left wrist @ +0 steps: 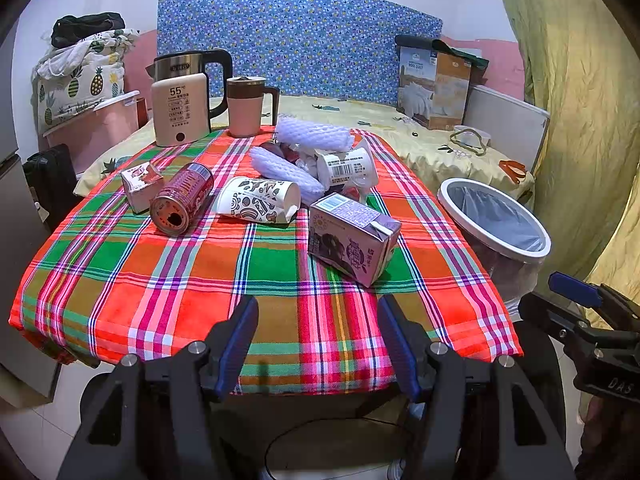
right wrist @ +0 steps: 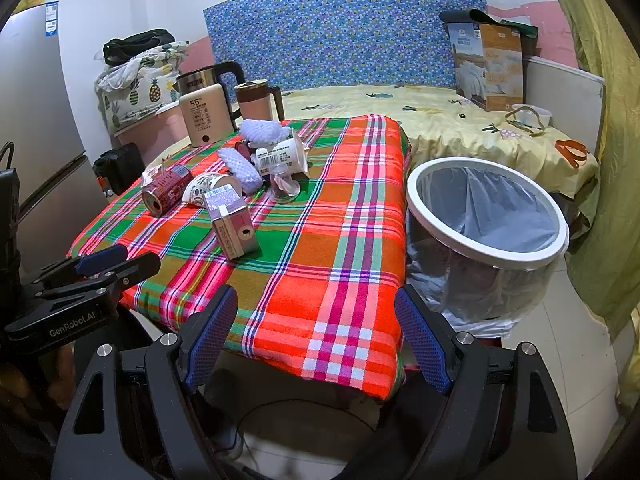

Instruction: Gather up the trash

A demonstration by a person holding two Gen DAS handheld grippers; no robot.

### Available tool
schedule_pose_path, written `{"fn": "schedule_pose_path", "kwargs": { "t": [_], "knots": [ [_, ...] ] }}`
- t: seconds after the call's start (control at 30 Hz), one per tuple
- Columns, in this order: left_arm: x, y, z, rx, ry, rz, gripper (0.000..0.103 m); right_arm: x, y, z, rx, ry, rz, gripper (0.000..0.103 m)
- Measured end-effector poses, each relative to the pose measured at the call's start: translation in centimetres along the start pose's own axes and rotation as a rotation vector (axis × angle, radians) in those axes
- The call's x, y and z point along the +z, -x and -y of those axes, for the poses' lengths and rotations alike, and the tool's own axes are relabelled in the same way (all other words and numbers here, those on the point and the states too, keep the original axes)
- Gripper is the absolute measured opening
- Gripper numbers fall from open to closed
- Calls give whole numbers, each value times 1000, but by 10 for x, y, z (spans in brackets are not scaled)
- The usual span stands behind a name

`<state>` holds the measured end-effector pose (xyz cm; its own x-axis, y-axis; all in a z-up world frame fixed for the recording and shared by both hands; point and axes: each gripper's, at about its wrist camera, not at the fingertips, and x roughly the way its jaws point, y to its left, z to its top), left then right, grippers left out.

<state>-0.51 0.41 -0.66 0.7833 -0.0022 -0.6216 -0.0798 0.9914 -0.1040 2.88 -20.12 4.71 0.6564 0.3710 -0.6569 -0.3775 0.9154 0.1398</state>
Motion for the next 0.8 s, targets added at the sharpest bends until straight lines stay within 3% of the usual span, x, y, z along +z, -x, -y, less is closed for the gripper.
{"fn": "schedule_pose_path", "kwargs": {
  "t": [0.8],
  "knots": [
    [5, -2, 5, 5, 0, -1, 64, 0, 0, 1, 1, -1, -1, 82]
  ]
}}
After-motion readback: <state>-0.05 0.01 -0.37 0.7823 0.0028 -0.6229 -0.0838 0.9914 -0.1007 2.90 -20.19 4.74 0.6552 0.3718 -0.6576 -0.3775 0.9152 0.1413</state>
